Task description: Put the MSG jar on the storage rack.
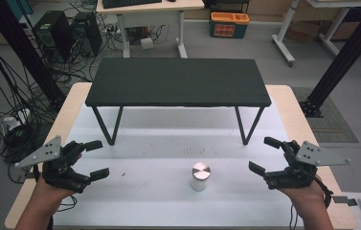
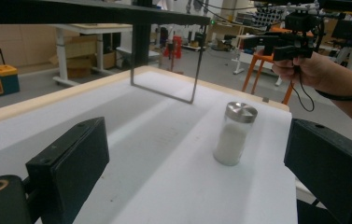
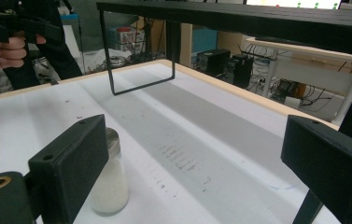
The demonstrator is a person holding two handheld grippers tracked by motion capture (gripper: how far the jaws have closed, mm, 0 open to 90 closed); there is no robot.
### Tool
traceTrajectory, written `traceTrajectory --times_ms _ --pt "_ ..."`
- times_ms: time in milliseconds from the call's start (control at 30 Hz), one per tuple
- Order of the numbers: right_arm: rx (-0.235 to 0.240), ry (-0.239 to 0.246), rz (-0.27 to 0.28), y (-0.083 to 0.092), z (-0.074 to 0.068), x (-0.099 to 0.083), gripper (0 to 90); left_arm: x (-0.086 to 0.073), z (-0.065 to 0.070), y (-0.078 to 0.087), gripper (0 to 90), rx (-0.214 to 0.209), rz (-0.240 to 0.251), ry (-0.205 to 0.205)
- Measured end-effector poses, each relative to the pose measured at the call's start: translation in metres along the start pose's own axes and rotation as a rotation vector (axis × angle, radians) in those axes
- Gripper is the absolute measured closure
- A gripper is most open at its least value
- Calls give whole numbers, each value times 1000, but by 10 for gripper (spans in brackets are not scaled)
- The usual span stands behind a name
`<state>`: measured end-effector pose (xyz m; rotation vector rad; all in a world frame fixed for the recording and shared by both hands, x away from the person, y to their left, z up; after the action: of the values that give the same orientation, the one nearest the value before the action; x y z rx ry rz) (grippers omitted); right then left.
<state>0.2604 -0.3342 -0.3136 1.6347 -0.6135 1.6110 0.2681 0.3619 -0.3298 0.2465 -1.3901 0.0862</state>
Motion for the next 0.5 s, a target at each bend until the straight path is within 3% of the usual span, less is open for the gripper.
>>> traceTrajectory --times_ms 500 --pt "-1 -1 2 2 1 2 70 -1 -1 -3 69 -1 -14 2"
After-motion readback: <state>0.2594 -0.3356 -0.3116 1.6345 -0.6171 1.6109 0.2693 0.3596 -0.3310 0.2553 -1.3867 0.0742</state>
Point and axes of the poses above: each handheld gripper's, and its own axes: y roughly backward along the jaws, x roughly out of its top, z roughly to its right, the point moved 7 cm from there along -y, roughly forward along the jaws, and after that the axes turned 14 degrees about -x, right-handed, at the moved point
